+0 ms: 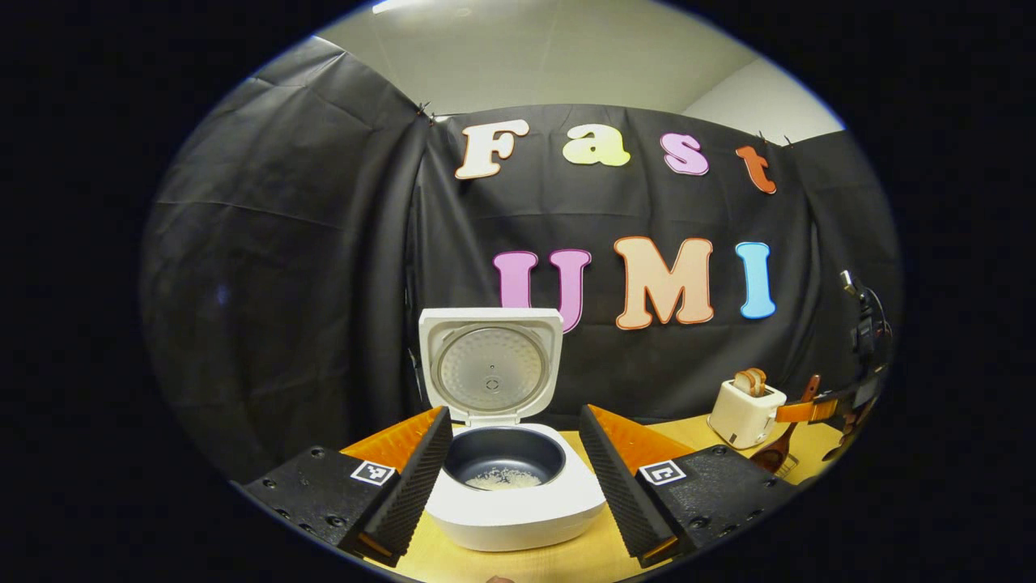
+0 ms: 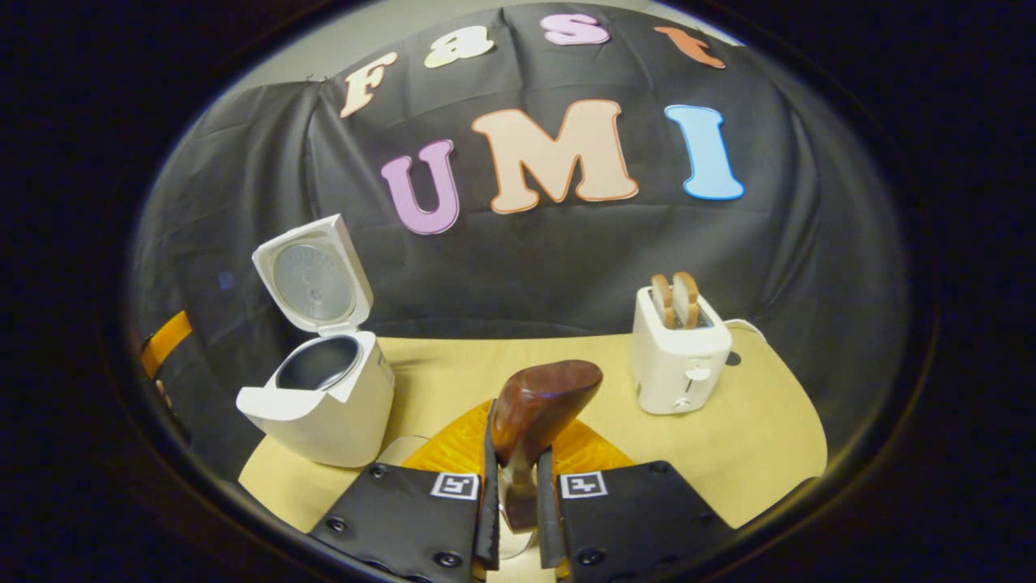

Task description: Close the left gripper, press the button to open the rice cooker; take a wooden spoon from the chopstick holder with the right hand, scoop a spoonful of rice and pour it into the rice cooker, then put the wooden spoon back into the chopstick holder.

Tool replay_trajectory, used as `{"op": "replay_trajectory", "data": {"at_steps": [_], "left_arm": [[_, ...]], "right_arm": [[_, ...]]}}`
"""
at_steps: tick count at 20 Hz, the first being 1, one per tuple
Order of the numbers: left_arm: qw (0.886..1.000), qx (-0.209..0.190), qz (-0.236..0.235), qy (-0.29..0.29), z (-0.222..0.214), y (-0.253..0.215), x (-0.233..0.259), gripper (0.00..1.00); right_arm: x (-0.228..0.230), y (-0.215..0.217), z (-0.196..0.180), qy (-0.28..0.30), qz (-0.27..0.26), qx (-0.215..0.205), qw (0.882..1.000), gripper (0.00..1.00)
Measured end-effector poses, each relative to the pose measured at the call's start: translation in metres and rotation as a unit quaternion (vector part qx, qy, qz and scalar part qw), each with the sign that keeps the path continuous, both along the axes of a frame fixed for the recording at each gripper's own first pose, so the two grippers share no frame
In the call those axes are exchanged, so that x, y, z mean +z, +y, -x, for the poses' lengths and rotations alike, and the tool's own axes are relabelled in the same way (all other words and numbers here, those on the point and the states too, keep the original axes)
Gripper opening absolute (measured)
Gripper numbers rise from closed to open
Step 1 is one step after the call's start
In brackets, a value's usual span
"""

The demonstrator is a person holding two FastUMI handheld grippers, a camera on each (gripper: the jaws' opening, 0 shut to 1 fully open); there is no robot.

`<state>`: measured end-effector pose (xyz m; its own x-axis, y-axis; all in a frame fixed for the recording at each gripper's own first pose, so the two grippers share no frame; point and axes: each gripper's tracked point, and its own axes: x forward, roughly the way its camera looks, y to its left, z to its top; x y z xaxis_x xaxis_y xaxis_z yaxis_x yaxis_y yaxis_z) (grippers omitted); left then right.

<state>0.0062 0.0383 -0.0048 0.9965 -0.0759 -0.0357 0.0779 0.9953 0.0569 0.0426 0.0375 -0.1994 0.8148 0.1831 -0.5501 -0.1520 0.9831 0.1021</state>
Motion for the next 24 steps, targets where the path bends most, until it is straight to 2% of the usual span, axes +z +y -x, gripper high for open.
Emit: {"op": "replay_trajectory", "data": {"at_steps": [4,7,14,19,24], "left_arm": [[1.0,0.011,-0.006,0.004,0.003,0.016,-0.003,0.92],[1.0,0.02,-0.004,0.008,0.007,0.027,-0.006,0.93],[1.0,0.028,-0.006,0.008,0.01,0.045,-0.007,0.93],[0.999,0.032,-0.006,0.008,0.011,0.055,-0.008,0.93],[0.999,0.037,-0.001,0.012,0.01,0.062,-0.012,0.93]], "right_arm": [[-0.026,0.017,-0.001,0.011,0.029,0.017,0.999,0.21],[-0.045,0.02,-0.003,0.022,0.045,0.012,0.999,0.23],[-0.065,0.027,-0.011,-0.014,0.125,0.011,0.992,0.21],[-0.08,0.045,-0.005,-0.039,0.179,0.034,0.983,0.22],[-0.094,0.079,0.013,-0.031,0.177,0.068,0.981,0.23]]}}
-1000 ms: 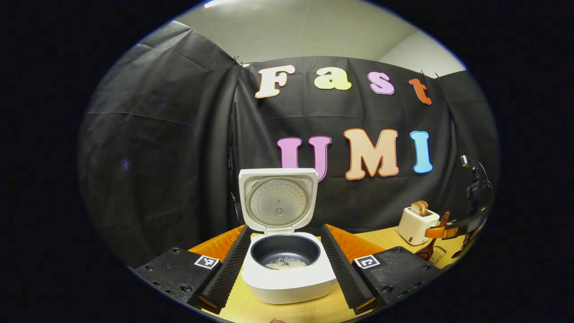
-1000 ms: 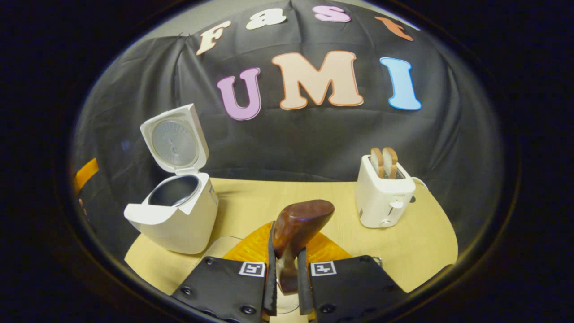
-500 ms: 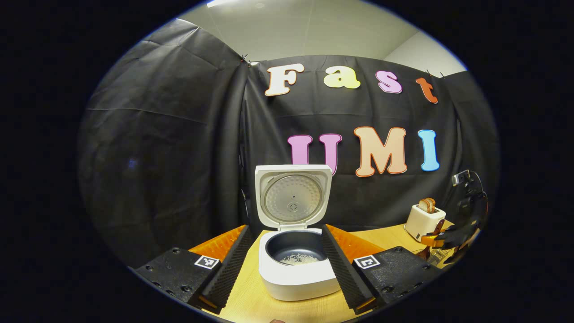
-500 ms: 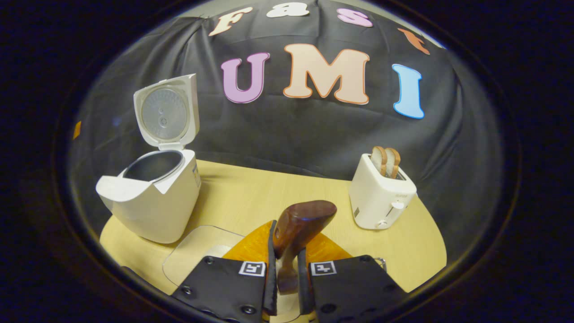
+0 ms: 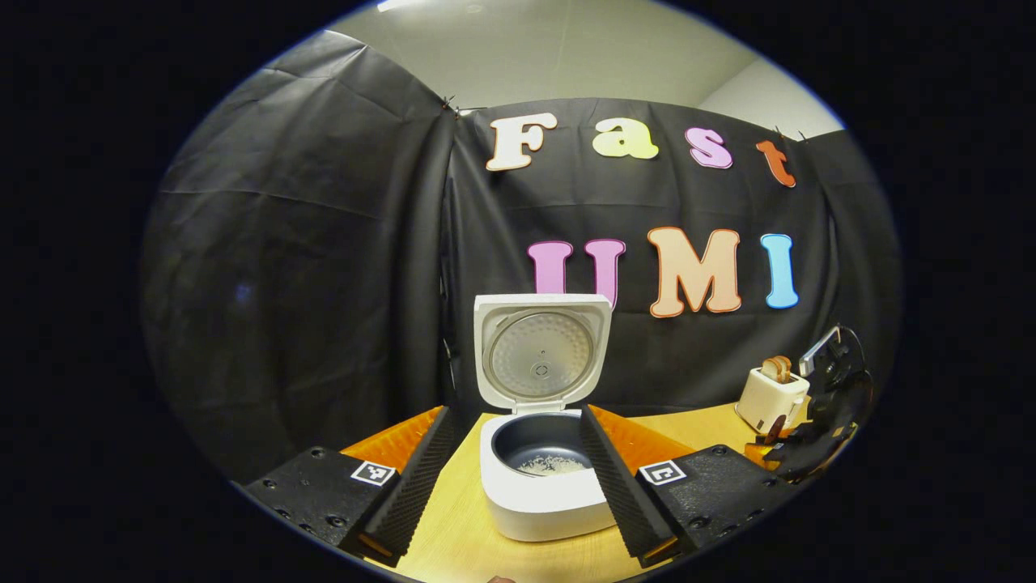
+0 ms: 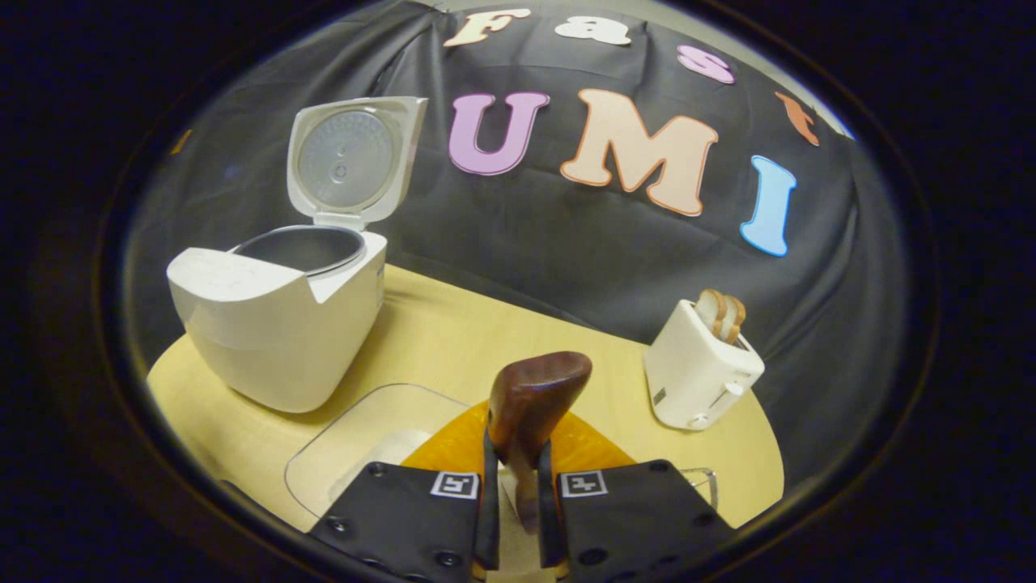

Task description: Close the left gripper, press the button to open the rice cooker; take a wooden spoon from the chopstick holder with the right hand, scoop a spoonful of rice and pour it into the rice cooker, then put the wooden spoon back into the chopstick holder.

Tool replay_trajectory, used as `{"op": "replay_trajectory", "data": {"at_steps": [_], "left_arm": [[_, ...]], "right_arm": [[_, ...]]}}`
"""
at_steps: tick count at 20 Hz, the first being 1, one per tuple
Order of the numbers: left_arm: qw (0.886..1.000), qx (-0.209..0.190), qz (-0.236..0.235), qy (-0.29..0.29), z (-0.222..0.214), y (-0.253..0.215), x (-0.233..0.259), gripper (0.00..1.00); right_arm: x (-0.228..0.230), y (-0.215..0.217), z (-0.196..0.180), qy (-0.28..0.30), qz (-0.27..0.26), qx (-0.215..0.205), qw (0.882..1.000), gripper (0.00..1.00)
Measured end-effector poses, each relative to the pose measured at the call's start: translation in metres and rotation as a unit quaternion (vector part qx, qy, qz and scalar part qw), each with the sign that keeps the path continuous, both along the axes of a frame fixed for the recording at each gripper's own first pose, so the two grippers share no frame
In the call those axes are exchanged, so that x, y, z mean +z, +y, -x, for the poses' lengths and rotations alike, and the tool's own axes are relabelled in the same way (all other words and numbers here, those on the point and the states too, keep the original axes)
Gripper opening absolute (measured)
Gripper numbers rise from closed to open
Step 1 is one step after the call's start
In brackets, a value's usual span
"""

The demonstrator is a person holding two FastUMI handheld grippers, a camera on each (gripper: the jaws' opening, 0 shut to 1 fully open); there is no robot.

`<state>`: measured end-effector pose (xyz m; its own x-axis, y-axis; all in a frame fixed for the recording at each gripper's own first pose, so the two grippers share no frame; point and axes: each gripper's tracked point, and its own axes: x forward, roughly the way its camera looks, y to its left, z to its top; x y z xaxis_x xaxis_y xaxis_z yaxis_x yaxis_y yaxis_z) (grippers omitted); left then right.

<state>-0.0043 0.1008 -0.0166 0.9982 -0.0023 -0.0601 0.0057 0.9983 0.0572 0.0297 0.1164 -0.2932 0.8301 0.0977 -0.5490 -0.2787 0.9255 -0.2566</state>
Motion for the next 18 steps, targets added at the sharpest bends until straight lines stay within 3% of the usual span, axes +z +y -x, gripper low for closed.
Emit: {"op": "replay_trajectory", "data": {"at_steps": [4,9,14,18], "left_arm": [[1.0,-0.001,-0.002,-0.003,0.003,0.002,-0.001,0.93],[1.0,-0.002,0.004,-0.003,0.002,0.005,-0.002,0.93],[1.0,-0.005,0.008,-0.003,0.003,0.003,-0.002,0.93],[1.0,-0.008,0.006,-0.005,0.003,0.0,-0.001,0.93]], "right_arm": [[-0.009,0.017,0.015,0.026,-0.033,-0.003,0.999,0.23],[-0.013,0.015,0.017,0.072,-0.123,-0.064,0.988,0.23],[-0.015,0.006,0.021,0.11,-0.22,-0.126,0.961,0.23],[-0.019,-0.008,0.024,0.136,-0.3,-0.178,0.927,0.23]]}}
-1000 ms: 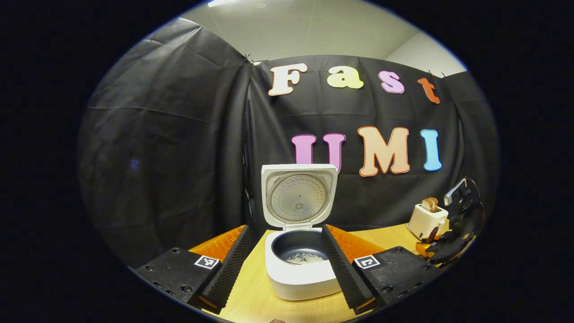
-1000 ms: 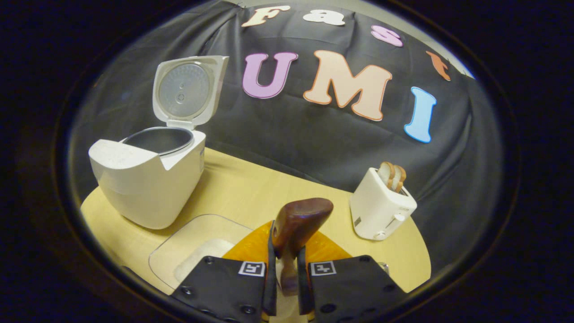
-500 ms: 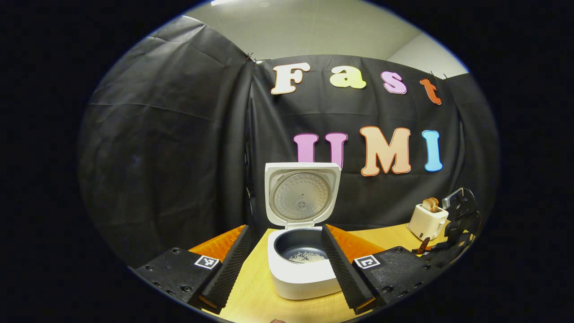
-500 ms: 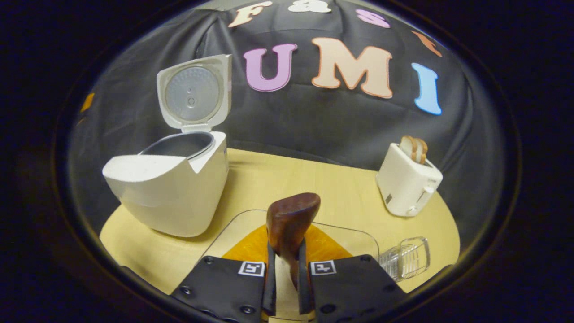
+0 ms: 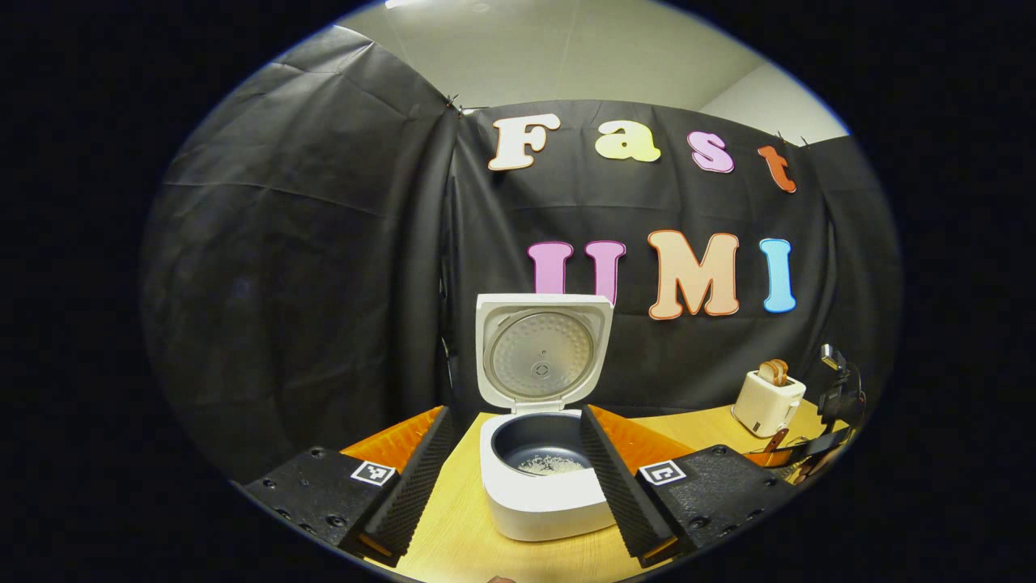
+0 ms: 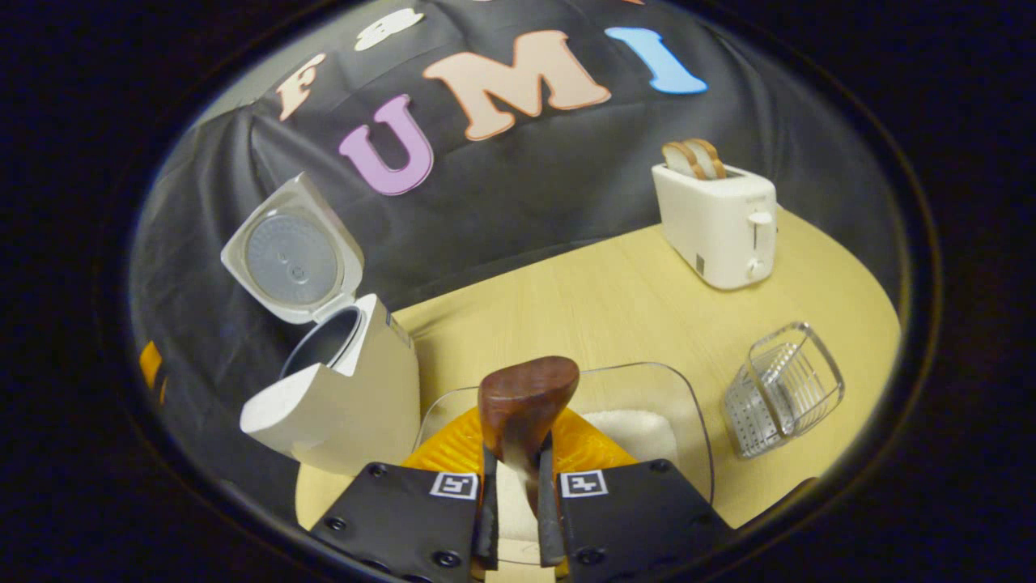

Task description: Close the left gripper, press the button to open the rice cooker; take a wooden spoon from the chopstick holder with the right hand, scoop a spoonful of rice and pour it into the rice cooker, then put the wooden spoon back into the chopstick holder.

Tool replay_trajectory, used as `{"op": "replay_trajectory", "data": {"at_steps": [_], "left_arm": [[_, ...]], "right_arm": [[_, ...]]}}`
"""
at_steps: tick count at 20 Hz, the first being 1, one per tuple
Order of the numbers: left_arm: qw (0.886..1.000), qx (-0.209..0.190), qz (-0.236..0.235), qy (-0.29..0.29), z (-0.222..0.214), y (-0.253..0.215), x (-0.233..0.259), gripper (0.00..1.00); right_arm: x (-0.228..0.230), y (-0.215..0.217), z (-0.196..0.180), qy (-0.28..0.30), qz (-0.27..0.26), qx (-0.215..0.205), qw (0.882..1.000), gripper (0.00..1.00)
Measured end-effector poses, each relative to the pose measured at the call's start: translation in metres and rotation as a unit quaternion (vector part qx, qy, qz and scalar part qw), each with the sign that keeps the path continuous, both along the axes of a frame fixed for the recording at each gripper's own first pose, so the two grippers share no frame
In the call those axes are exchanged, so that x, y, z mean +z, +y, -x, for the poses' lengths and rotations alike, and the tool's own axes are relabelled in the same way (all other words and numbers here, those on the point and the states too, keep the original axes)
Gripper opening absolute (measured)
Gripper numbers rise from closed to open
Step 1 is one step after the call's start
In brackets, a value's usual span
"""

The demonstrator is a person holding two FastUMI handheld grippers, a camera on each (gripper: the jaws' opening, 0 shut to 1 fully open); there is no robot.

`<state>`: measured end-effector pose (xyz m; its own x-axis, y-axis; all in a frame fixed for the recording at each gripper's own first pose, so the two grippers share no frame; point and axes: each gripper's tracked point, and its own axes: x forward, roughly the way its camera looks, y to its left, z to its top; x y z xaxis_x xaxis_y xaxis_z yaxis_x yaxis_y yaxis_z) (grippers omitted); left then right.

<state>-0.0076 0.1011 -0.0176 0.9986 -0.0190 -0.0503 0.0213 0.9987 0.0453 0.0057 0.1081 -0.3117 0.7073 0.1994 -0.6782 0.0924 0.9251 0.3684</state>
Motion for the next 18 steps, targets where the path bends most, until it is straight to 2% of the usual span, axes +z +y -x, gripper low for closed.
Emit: {"op": "replay_trajectory", "data": {"at_steps": [3,7,11,18], "left_arm": [[1.0,-0.003,-0.003,-0.002,-0.001,-0.005,0.003,0.93],[1.0,-0.006,-0.007,-0.002,-0.001,-0.011,0.004,0.93],[1.0,-0.011,-0.011,-0.002,-0.002,-0.02,0.005,0.92],[1.0,-0.018,-0.014,-0.007,-0.001,-0.033,0.012,0.93]], "right_arm": [[-0.005,-0.018,0.002,0.032,-0.066,-0.053,0.996,0.23],[-0.002,-0.033,-0.001,0.052,-0.172,-0.111,0.977,0.24],[0.008,-0.049,-0.003,0.046,-0.193,-0.129,0.972,0.21],[0.034,-0.059,-0.013,0.052,-0.293,-0.166,0.94,0.23]]}}
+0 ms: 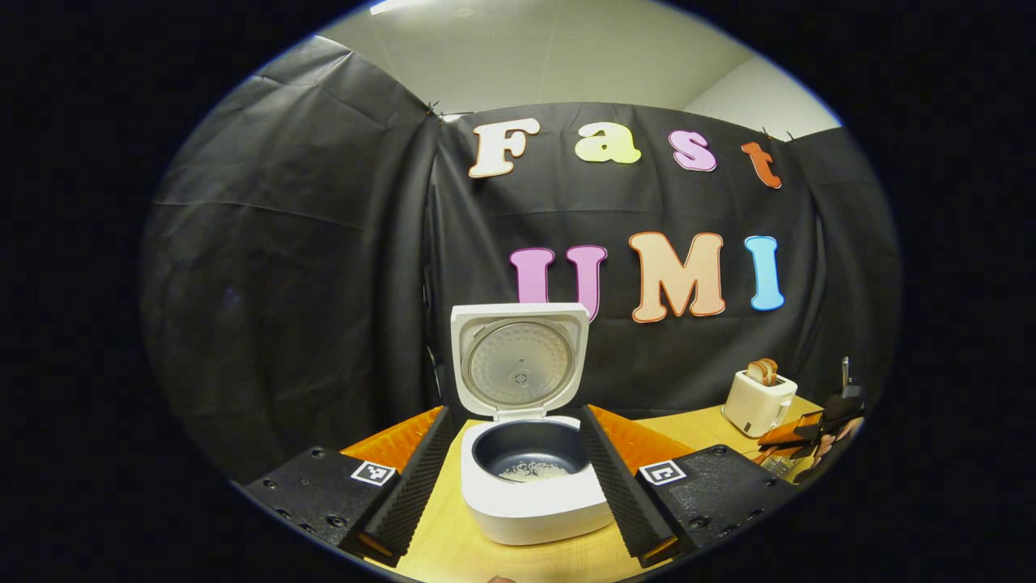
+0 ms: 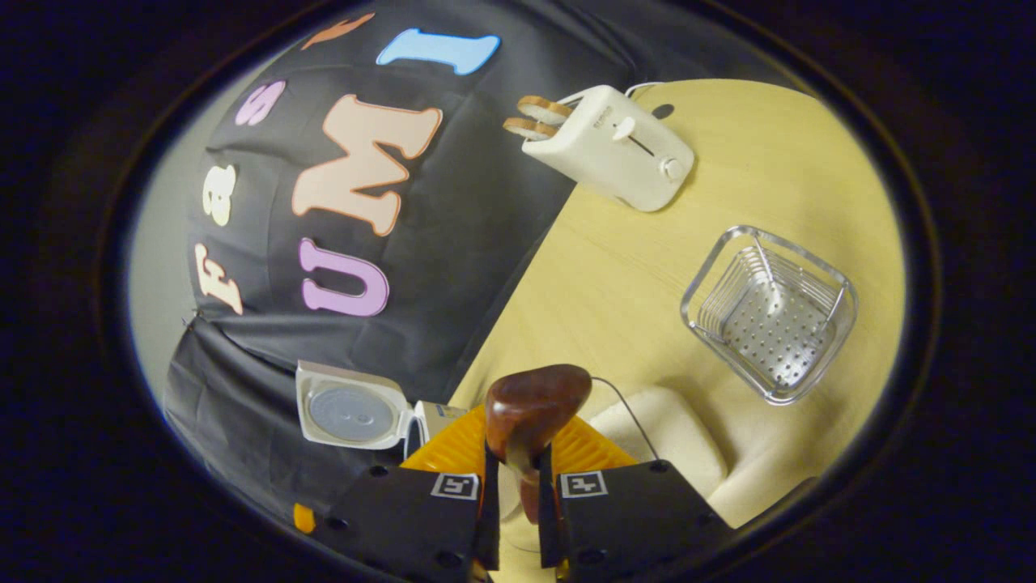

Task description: Close the left gripper, press the button to open the rice cooker; take a wooden spoon from the chopstick holder with the right hand, scoop a spoonful of rice and pour it into the rice cooker, then put the wooden spoon back into the chopstick holder.

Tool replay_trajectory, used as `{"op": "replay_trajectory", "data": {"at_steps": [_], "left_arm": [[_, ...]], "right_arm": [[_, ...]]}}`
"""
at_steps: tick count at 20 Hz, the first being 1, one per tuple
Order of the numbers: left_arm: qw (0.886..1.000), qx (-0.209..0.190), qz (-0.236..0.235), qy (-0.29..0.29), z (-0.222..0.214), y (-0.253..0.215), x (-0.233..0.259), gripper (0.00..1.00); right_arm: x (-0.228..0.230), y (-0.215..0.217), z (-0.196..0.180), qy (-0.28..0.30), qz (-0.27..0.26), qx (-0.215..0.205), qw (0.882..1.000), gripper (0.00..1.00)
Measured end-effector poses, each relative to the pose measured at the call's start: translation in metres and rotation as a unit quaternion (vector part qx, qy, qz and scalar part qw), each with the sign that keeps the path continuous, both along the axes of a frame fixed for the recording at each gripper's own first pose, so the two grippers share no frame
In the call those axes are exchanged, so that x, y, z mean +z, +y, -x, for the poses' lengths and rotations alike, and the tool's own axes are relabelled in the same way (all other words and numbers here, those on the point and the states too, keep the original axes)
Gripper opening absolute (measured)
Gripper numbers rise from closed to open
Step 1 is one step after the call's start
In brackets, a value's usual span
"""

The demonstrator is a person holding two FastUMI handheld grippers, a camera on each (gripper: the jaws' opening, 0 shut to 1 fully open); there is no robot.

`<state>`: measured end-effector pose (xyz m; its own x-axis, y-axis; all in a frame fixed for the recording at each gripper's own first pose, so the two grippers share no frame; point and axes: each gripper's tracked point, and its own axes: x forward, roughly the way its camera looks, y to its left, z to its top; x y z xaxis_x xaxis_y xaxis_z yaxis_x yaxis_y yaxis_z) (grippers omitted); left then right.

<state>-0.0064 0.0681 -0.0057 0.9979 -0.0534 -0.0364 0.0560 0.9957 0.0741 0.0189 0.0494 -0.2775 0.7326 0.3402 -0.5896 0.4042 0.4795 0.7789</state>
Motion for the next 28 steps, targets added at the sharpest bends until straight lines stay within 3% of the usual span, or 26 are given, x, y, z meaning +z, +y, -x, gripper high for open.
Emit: {"op": "replay_trajectory", "data": {"at_steps": [10,17,19,28], "left_arm": [[1.0,0.008,0.005,-0.005,0.008,0.008,0.005,0.93],[1.0,0.027,0.015,-0.004,0.018,0.031,0.001,0.93],[0.999,0.035,0.016,-0.001,0.021,0.041,-0.001,0.93],[0.997,0.068,0.024,0.014,0.038,0.082,-0.016,0.93]], "right_arm": [[0.062,0.039,-0.026,-0.021,-0.113,-0.007,0.993,0.23],[0.092,0.101,-0.044,-0.03,-0.142,0.03,0.989,0.21],[0.095,0.123,-0.05,-0.03,-0.148,0.041,0.988,0.24],[0.095,0.221,-0.073,-0.025,-0.156,0.087,0.984,0.2]]}}
